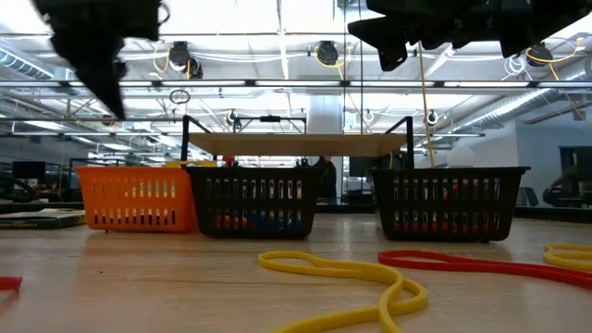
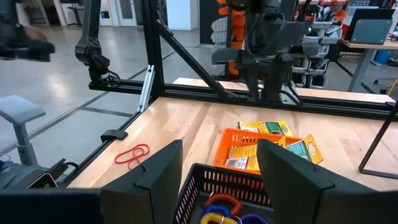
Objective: Pick & Place Office Desk Supplies
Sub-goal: Put the crayons box into the orange bin
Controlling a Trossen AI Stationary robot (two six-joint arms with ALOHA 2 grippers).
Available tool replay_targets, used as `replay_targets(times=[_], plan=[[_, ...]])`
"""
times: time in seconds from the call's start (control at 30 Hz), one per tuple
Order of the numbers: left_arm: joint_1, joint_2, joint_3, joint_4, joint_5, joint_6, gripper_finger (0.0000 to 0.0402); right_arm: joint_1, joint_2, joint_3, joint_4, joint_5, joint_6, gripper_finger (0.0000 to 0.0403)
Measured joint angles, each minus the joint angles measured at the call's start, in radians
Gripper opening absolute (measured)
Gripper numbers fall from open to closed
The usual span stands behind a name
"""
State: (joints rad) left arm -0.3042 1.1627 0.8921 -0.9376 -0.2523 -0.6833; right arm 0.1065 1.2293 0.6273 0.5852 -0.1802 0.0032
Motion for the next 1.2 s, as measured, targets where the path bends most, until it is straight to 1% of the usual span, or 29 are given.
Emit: replay_targets(times=[0.07, 0.17, 0.3, 0.43, 0.5, 0.63, 0.77, 1.2], plan=[[-0.007, -0.001, 0.000, -0.070, -0.019, -0.041, 0.0166, 0.000, 0.000, 0.000, -0.001, 0.000, 0.000, 0.0196], [-0.002, 0.001, 0.000, -0.136, -0.021, -0.053, 0.0166, -0.002, 0.000, 0.000, -0.001, 0.000, 0.000, 0.0196], [0.031, 0.011, -0.004, -0.155, -0.012, -0.052, 0.0166, -0.003, 0.000, 0.000, -0.002, 0.000, 0.000, 0.0196], [0.073, 0.010, -0.057, -0.158, 0.019, -0.053, 0.0166, -0.002, 0.000, 0.000, -0.008, 0.000, 0.000, 0.0196], [0.103, 0.010, -0.099, -0.147, 0.051, -0.053, 0.0166, -0.002, 0.000, 0.000, -0.010, 0.000, 0.000, 0.0196], [0.169, 0.011, -0.190, -0.065, 0.158, -0.014, 0.0166, -0.002, 0.000, 0.000, -0.011, 0.000, 0.003, 0.0196], [0.231, 0.011, -0.243, -0.010, 0.224, 0.043, 0.0166, -0.002, 0.000, 0.000, -0.014, 0.000, 0.003, 0.0196], [0.454, 0.011, -0.251, 0.001, 0.267, 0.220, 0.0166, -0.002, 0.000, 0.000, -0.014, 0.000, 0.002, 0.0196]])
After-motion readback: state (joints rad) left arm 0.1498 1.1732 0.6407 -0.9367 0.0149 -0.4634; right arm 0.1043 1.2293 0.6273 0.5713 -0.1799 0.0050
